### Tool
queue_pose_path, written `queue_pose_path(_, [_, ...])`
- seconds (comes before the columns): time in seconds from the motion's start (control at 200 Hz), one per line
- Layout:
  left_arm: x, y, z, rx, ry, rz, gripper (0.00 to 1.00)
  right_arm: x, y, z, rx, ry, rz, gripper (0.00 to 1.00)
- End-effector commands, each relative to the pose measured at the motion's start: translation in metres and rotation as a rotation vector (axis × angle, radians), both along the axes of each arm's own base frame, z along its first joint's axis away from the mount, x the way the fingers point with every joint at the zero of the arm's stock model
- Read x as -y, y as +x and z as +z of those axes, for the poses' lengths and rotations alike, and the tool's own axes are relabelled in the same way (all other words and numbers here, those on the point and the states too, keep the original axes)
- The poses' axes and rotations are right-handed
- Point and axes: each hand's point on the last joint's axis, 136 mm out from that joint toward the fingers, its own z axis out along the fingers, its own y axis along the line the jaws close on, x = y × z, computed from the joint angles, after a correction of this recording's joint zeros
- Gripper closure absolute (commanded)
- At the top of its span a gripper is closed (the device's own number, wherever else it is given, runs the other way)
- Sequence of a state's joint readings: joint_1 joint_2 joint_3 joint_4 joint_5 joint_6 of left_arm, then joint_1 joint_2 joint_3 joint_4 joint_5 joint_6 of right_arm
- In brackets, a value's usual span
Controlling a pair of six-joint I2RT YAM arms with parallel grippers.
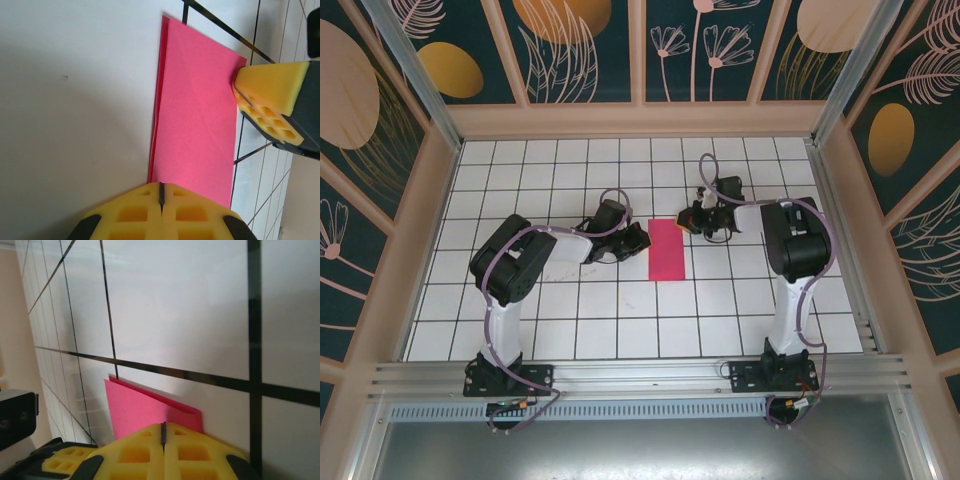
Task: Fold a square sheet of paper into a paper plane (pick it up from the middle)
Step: Fold the square sheet of paper in half at the center of the table.
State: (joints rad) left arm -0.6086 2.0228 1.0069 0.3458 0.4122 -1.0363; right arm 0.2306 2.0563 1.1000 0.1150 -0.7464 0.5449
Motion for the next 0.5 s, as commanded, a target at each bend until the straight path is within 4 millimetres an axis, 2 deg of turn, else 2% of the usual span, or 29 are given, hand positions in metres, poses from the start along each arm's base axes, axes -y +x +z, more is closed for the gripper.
queue_pose_path(0.0, [-0.015, -0.020, -0.043, -0.095, 0.112, -0.012, 1.00, 0.007, -0.007, -0.020, -0.038, -0.058, -0.005, 0.98])
queue_pose_path(0.06, [-0.015, -0.020, -0.043, -0.095, 0.113, -0.010, 1.00, 0.006, -0.006, -0.011, -0.026, -0.050, -0.007, 0.98])
queue_pose_path(0.2, [-0.016, -0.020, -0.043, -0.095, 0.116, -0.008, 1.00, -0.002, 0.009, 0.029, 0.048, -0.006, 0.003, 0.98])
queue_pose_path(0.29, [-0.015, -0.020, -0.043, -0.094, 0.116, -0.009, 1.00, -0.004, 0.018, 0.045, 0.079, 0.006, 0.006, 0.98])
queue_pose_path(0.38, [-0.015, -0.020, -0.043, -0.094, 0.117, -0.009, 1.00, -0.004, 0.021, 0.048, 0.090, 0.001, 0.006, 0.98])
queue_pose_path(0.495, [-0.015, -0.019, -0.042, -0.094, 0.115, -0.008, 1.00, -0.003, 0.022, 0.035, 0.066, -0.020, 0.003, 0.98])
